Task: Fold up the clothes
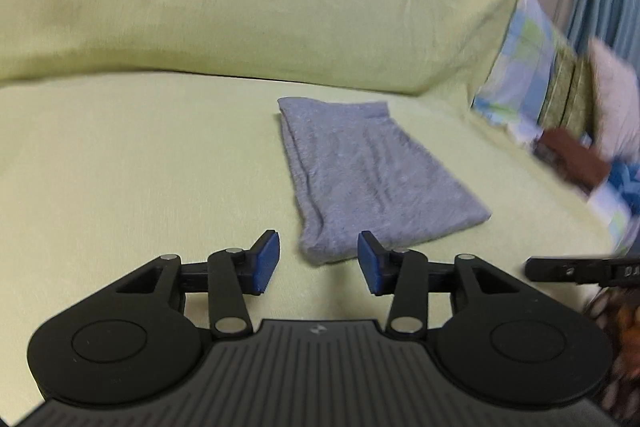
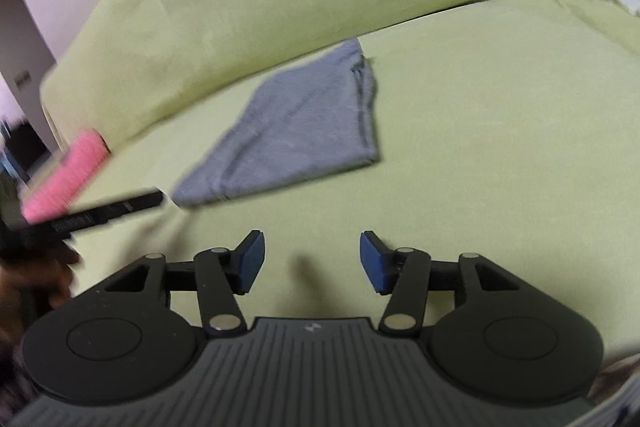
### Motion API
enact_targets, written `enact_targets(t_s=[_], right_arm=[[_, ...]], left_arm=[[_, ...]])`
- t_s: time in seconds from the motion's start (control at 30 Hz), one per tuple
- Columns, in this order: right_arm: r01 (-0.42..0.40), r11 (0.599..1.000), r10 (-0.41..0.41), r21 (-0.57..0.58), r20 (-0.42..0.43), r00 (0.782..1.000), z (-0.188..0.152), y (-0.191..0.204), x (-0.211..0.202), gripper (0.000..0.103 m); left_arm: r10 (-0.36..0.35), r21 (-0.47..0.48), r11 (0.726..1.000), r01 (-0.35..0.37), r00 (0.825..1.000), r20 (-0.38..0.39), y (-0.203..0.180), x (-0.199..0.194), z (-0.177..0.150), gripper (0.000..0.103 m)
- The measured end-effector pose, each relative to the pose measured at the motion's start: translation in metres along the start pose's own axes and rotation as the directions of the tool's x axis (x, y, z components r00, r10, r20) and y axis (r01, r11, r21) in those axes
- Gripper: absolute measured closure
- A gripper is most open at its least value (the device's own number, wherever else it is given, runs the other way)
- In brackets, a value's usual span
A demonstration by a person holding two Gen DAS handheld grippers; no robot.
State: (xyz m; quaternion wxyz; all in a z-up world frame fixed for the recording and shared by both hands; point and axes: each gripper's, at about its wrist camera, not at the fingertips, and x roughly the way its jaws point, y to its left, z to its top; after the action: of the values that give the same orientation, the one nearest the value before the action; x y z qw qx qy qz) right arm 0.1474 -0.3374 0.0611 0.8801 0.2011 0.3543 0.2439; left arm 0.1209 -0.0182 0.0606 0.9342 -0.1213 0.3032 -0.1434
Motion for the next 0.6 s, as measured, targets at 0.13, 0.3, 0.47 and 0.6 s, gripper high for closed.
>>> enact_targets(t_s=[0.13, 0.3, 0.47, 0.6], right_arm=[[-0.008, 0.988, 0.001, 0.153, 0.047, 0.999, 0.012, -0.007, 0.008, 0.049], [0.045, 0.968, -0.065, 0.246, 0.074, 0.995, 0.024, -0.011, 0.028, 0.047], [0.060, 0.970, -0.076, 0.237, 0.056, 0.996, 0.036, -0.020, 0.038, 0.046], [0.077, 0.980, -0.084, 0.183, 0.031, 0.996, 0.040, -0.028, 0.037, 0.045]], left_arm=[[0.004, -0.022, 1.000, -0.004, 1.000, -0.010, 0.005, 0.012, 0.004, 0.054], [0.037, 0.071, 0.997, -0.036, 0.999, -0.013, -0.001, 0.016, 0.005, 0.054], [0.019, 0.086, 0.996, -0.016, 0.999, -0.032, -0.007, 0.008, -0.006, 0.054], [0.017, 0.133, 0.991, -0.011, 0.999, -0.045, -0.026, 0.001, -0.017, 0.054]])
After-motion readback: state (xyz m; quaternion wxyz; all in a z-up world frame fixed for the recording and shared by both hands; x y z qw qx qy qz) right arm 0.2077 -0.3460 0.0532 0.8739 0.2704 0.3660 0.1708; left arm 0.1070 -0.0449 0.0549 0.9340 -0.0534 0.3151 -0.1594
